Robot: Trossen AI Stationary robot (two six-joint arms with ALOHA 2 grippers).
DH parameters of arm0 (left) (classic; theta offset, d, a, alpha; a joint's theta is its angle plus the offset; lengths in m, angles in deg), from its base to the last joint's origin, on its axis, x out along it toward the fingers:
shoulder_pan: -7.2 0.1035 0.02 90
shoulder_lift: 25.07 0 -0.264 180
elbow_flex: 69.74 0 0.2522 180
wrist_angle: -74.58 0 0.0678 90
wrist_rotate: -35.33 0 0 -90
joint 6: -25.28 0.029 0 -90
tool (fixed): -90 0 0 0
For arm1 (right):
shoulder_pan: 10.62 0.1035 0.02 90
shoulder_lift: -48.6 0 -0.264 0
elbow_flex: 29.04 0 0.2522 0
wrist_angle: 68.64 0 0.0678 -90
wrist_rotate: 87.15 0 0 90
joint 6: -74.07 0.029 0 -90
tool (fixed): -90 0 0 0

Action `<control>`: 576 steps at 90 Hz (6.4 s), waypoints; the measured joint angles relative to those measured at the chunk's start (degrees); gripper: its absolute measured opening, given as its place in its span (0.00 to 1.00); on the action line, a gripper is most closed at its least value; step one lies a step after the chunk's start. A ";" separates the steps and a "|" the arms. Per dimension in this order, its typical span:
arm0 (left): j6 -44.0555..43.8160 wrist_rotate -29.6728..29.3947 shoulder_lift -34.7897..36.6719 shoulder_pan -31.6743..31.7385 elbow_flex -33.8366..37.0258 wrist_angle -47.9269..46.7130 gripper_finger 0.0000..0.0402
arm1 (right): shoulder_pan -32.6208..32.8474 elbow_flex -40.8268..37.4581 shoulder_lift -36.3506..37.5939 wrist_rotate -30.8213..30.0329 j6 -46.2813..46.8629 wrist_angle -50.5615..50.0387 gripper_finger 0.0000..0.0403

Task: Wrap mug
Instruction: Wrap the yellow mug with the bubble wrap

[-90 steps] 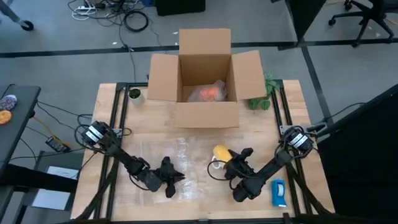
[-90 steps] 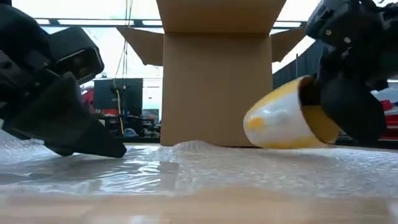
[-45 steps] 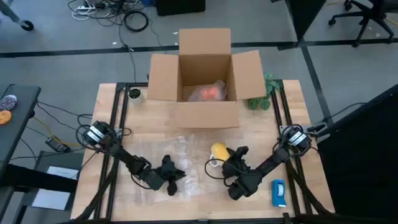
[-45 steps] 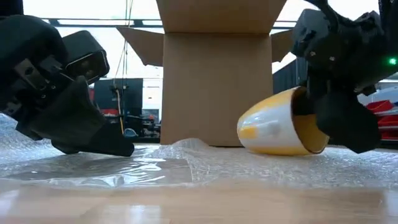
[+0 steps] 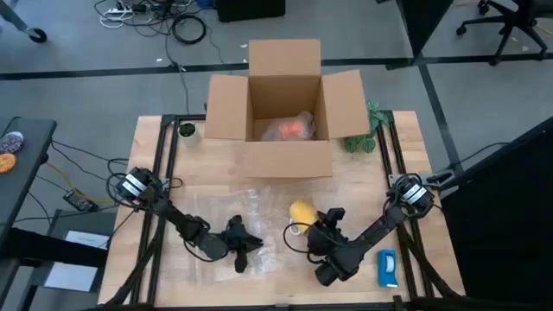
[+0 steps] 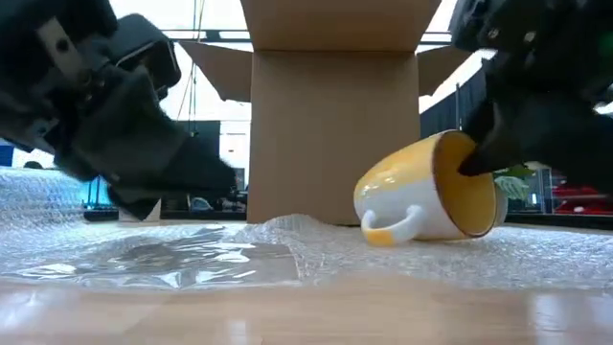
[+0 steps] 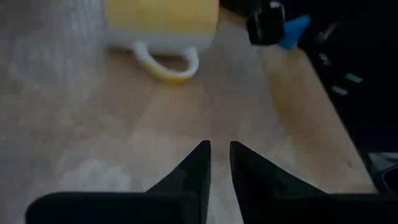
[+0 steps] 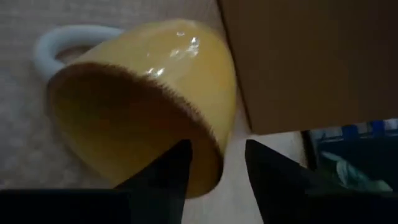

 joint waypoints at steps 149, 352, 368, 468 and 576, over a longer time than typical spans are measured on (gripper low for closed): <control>6.68 -2.95 0.00 2.73 -0.33 3.69 0.11 | -4.92 -49.54 42.17 39.11 36.29 28.11 0.21; 23.18 8.83 -7.41 19.10 -28.24 -21.21 0.11 | -1.43 -47.35 47.75 42.50 23.61 34.59 0.00; 23.22 8.85 -7.45 19.10 -28.22 -21.18 0.11 | 1.20 -46.97 38.50 46.68 29.94 35.60 0.00; 22.96 11.06 -7.52 19.06 -28.13 -20.87 0.11 | -8.59 -45.83 41.18 25.54 14.21 16.89 0.00; 19.11 10.58 -7.48 19.43 -28.06 -22.00 0.11 | -7.53 -43.88 20.24 31.98 -8.84 93.55 0.00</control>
